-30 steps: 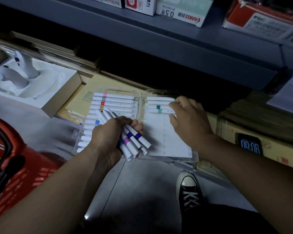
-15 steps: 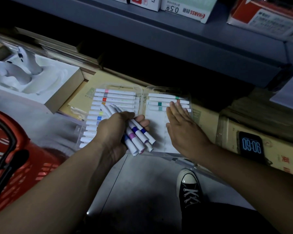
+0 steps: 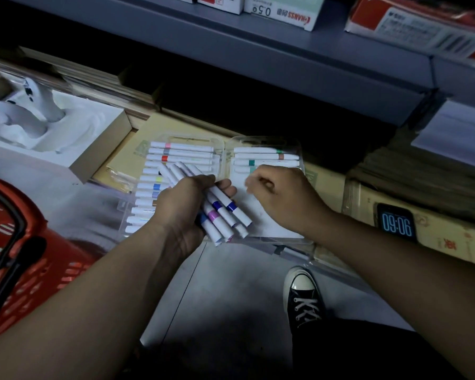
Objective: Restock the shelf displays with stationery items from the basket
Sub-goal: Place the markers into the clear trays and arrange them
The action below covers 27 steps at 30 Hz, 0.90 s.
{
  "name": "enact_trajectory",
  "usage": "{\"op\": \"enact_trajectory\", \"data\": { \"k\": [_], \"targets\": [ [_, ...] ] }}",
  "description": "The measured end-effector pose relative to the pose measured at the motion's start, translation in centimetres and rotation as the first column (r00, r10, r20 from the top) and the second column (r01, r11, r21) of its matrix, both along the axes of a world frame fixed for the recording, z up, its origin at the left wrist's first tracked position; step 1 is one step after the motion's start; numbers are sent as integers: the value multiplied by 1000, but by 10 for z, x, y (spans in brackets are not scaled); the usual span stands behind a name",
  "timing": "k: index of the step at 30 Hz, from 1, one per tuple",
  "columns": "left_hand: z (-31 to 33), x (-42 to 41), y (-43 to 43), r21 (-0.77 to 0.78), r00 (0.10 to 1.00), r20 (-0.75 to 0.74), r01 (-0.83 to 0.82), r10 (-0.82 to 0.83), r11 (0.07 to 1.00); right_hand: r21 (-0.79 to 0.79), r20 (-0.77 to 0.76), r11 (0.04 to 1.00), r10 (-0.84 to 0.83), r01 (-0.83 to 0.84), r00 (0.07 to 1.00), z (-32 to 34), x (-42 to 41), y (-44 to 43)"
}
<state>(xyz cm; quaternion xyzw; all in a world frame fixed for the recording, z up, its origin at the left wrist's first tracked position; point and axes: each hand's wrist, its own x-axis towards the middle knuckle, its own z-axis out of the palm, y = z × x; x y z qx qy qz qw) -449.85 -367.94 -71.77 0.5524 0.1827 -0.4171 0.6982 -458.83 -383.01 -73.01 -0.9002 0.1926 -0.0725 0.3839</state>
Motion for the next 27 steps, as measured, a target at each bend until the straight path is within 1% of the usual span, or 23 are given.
{"op": "enact_trajectory", "data": {
  "k": [1, 2, 3, 5, 9, 10, 11, 12, 13, 14, 15, 16, 18, 20, 24, 27],
  "targets": [
    [0, 1, 1, 21, 1000, 15, -8, 8, 1000, 174, -32, 985, -11, 17, 999, 9, 3, 8],
    [0, 2, 2, 46, 1000, 28, -11, 10, 999, 319, -74, 947, 8, 16, 997, 17, 5, 15],
    [0, 2, 2, 63, 999, 39, -8, 6, 998, 408, -108, 913, 42, 6, 993, 21, 7, 20],
    [-2, 1, 2, 63, 999, 49, -18, 15, 998, 491, -145, 871, 70, 10, 987, 24, 10, 22],
    [-3, 1, 2, 76, 988, 82, -137, 131, 988, 594, -159, 798, -8, 102, 987, 18, 16, 13],
    [-3, 3, 3, 66, 986, 69, -155, 150, 986, 570, -154, 814, -27, 111, 988, 16, 18, 10],
    [-4, 5, 5, 48, 986, 46, -160, 158, 986, 495, -139, 862, -44, 108, 989, 12, 19, 4],
    [-4, 6, 6, 27, 986, 25, -164, 163, 986, 372, -114, 924, -54, 93, 992, 8, 20, -3],
    [-4, 8, 7, 9, 985, 10, -170, 170, 985, 205, -95, 976, -54, 73, 994, 3, 19, -11],
    [-4, 9, 8, 2, 985, -3, -171, 171, 985, 33, -83, 998, -51, 54, 995, -3, 17, -20],
    [-4, 9, 8, 2, 986, -12, -167, 167, 986, -104, -81, 993, -57, 48, 995, -8, 15, -28],
    [-5, 8, 8, 1, 988, -15, -157, 156, 988, -186, -85, 981, -71, 54, 994, -13, 11, -36],
    [-6, 8, 9, -3, 991, -24, -134, 134, 991, -280, -107, 959, -85, 52, 991, -21, 6, -48],
    [-7, 8, 9, -10, 992, -31, -124, 123, 992, -369, -114, 930, -53, 7, 992, -27, 4, -54],
    [-7, 7, 7, -16, 994, -40, -102, 101, 995, -470, -114, 882, -21, -35, 993, -33, 4, -54],
    [-7, 7, 6, -7, 996, -37, -81, 81, 997, -566, -97, 823, -23, -37, 995, -36, 3, -51]
  ]
}}
